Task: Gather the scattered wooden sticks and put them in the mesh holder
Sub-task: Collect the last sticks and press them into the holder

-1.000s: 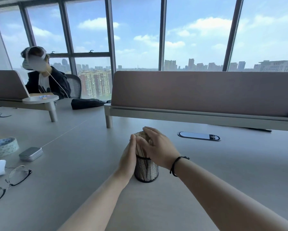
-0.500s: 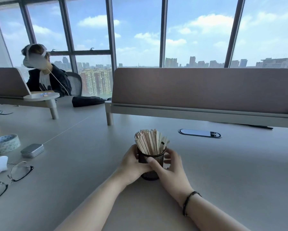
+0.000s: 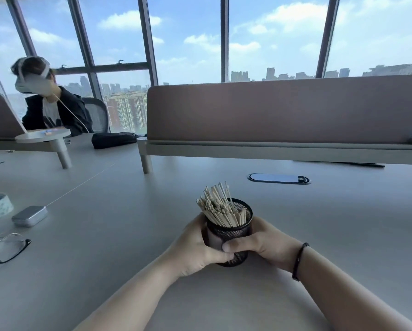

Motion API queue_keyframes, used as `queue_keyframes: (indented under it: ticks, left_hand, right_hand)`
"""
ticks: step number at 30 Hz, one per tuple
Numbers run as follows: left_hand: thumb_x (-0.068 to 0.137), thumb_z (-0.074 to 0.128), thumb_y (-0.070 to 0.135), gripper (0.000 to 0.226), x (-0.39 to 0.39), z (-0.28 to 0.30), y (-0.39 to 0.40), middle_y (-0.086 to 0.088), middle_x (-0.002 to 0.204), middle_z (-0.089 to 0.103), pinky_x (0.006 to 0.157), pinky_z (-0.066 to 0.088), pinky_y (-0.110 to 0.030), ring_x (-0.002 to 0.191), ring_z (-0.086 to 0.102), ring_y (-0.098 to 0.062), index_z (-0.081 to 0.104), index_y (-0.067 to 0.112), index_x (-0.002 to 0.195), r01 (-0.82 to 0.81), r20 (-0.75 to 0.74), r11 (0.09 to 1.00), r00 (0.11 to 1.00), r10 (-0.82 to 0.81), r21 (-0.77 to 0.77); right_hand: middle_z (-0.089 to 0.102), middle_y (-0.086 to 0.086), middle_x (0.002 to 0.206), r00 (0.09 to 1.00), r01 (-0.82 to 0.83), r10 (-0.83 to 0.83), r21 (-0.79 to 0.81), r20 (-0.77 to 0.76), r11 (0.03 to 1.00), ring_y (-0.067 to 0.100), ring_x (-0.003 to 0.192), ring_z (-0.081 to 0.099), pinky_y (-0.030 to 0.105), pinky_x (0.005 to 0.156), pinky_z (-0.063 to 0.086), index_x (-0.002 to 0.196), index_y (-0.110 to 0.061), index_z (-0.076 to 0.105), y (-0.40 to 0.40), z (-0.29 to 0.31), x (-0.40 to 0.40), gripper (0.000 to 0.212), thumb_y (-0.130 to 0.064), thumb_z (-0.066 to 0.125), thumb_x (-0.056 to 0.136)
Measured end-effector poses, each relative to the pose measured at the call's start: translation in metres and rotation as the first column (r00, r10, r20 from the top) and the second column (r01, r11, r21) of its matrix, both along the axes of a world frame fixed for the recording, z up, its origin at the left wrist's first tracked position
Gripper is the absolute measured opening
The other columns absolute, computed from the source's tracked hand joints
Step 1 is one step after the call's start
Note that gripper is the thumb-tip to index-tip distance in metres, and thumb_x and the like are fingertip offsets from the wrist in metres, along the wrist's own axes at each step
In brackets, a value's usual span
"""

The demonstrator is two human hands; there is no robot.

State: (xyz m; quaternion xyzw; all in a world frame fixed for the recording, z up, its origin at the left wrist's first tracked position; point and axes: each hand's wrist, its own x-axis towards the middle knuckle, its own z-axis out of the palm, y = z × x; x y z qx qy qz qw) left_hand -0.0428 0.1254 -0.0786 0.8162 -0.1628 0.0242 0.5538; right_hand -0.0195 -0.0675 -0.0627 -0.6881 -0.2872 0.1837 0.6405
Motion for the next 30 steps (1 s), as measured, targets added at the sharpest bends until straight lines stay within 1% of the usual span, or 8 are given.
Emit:
queue_keyframes:
  ticks: [2,4,7,13,16,22,25,30]
  left_hand:
    - [0.059,0.093,0.025,0.07,-0.001,-0.002,-0.011,0.009,0.11,0.074,0.094,0.056,-0.035,0.104,0.07,-0.006,0.058,0.027,0.119,-0.124,0.051,0.992,0.991,0.122,0.036]
    - [0.055,0.091,0.047,0.073,-0.006,0.001,-0.021,0.015,0.103,0.07,0.079,0.054,-0.024,0.097,0.068,-0.003,0.047,0.033,0.112,-0.375,0.115,0.921,0.924,0.364,0.104]
    - [0.05,0.076,0.073,0.091,0.0,-0.001,-0.028,0.007,0.115,0.067,0.086,0.055,-0.039,0.11,0.066,-0.021,0.039,0.028,0.12,-0.562,0.137,0.787,0.827,0.546,0.255]
    - [0.06,0.073,0.068,0.07,0.027,-0.005,-0.031,0.007,0.112,0.072,0.083,0.057,-0.039,0.107,0.068,-0.021,0.055,0.031,0.116,-0.527,0.106,0.809,0.849,0.518,0.262]
    - [0.071,0.078,0.047,0.06,0.048,-0.004,-0.029,0.004,0.115,0.071,0.077,0.051,-0.032,0.106,0.067,-0.024,0.052,0.027,0.121,-0.465,0.049,0.851,0.882,0.468,0.244]
    - [0.085,0.059,0.023,0.05,0.106,-0.007,-0.023,-0.007,0.12,0.069,0.087,0.054,-0.042,0.112,0.064,-0.031,0.043,0.02,0.133,-0.438,0.108,0.857,0.899,0.425,0.271]
    - [0.089,0.055,0.025,0.043,0.138,-0.008,-0.021,-0.008,0.12,0.069,0.085,0.053,-0.043,0.11,0.064,-0.033,0.044,0.019,0.13,-0.456,0.142,0.838,0.89,0.433,0.3]
    - [0.091,0.055,0.03,0.046,0.182,-0.007,-0.021,-0.009,0.12,0.068,0.085,0.052,-0.041,0.11,0.063,-0.034,0.042,0.018,0.133,-0.438,0.137,0.834,0.899,0.417,0.335]
  right_hand:
    - [0.068,0.012,0.126,0.999,0.035,-0.035,-0.007,0.024,0.999,0.023,0.12,0.063,0.034,0.103,0.048,0.128,-0.01,0.06,0.002,-0.004,0.002,0.059,-0.005,0.082,0.073]
    - [0.066,0.003,0.131,0.984,0.179,-0.179,0.005,0.025,0.984,0.017,0.122,0.062,0.035,0.104,0.048,0.135,-0.019,0.052,0.005,-0.012,0.003,0.079,-0.016,0.091,0.066]
    - [0.068,-0.004,0.126,0.928,0.365,-0.365,0.012,0.075,0.931,0.009,0.113,0.066,0.029,0.095,0.053,0.133,-0.025,0.051,0.01,-0.021,0.006,0.08,-0.021,0.092,0.064]
    - [0.07,-0.013,0.116,0.86,0.495,-0.477,-0.063,0.182,0.867,0.003,0.104,0.067,0.036,0.096,0.054,0.129,-0.031,0.055,0.016,-0.023,0.024,0.082,-0.053,0.084,0.055]
    - [0.067,-0.018,0.11,0.802,0.582,-0.553,-0.088,0.228,0.808,0.0,0.1,0.065,0.028,0.092,0.054,0.129,-0.031,0.054,0.022,-0.022,0.04,0.074,-0.045,0.087,0.064]
    - [0.061,-0.023,0.091,0.693,0.711,-0.68,-0.067,0.24,0.7,-0.005,0.086,0.06,0.017,0.07,0.044,0.117,-0.035,0.052,0.044,-0.019,0.093,0.059,-0.034,0.085,0.068]
    - [0.058,-0.025,0.09,0.686,0.718,-0.688,-0.074,0.236,0.692,-0.001,0.085,0.059,0.01,0.065,0.039,0.113,-0.038,0.049,0.051,-0.018,0.124,0.057,-0.034,0.084,0.068]
    - [0.063,-0.023,0.09,0.668,0.732,-0.701,-0.052,0.25,0.679,-0.003,0.087,0.062,0.012,0.067,0.043,0.106,-0.038,0.055,0.051,-0.021,0.171,0.048,-0.032,0.084,0.068]
